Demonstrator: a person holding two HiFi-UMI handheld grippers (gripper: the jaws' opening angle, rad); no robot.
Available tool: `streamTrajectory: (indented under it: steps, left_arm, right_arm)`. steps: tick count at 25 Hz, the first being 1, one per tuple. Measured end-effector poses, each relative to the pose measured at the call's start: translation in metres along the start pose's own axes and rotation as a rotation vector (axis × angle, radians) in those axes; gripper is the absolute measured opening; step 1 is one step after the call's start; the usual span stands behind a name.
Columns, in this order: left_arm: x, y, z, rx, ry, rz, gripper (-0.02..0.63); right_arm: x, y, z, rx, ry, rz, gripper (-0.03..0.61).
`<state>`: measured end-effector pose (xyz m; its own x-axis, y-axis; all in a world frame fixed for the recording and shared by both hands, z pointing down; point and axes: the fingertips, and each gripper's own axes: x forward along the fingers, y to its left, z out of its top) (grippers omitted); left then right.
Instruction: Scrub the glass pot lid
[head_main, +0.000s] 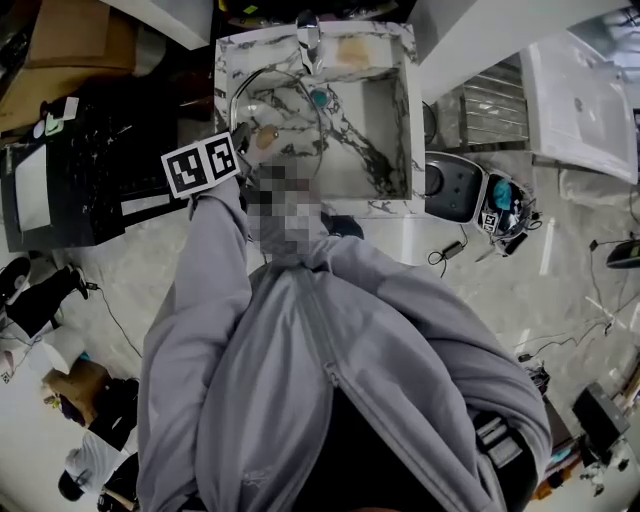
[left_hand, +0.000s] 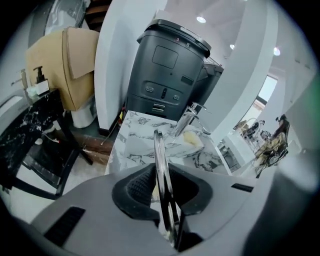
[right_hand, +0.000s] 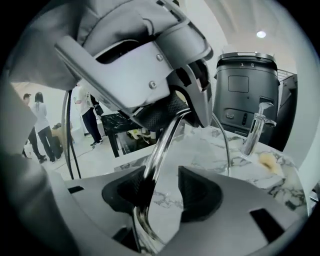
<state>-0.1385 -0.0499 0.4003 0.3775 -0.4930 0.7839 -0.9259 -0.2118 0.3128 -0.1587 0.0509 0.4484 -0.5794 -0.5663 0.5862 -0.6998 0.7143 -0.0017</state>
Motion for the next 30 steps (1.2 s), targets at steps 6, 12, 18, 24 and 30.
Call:
streamTrajectory:
  steps: [6, 12, 18, 24, 30]
  left_arm:
    - [0.001, -0.004, -0.005, -0.147, -0.036, -0.063, 0.128]
    - [-0.002, -0.017, -0.002, -0.292, -0.101, -0.197, 0.194]
    - [-0.02, -0.025, -0.002, -0.301, -0.195, -0.345, 0.224]
    - [-0.053, -0.014, 0.008, -0.217, -0.332, -0.409, 0.224]
    - [-0.05, -0.015, -0.009, -0.069, -0.296, -0.44, 0.226]
  right_arm:
    - [-0.027, -0.03, -0.011, -0.004, 0.04, -0.056, 0.093]
    - [-0.047, -0.054, -0.009, -0.099, 0.071, -0.088, 0.044]
    - [-0.059, -0.054, -0.006, -0.1, 0.082, -0.028, 0.043]
    - [-0.068, -0.064, 0.001, 0.003, 0.07, 0.017, 0.044]
    - [-0.08, -0.077, 0.014, 0.185, 0.03, 0.103, 0.044]
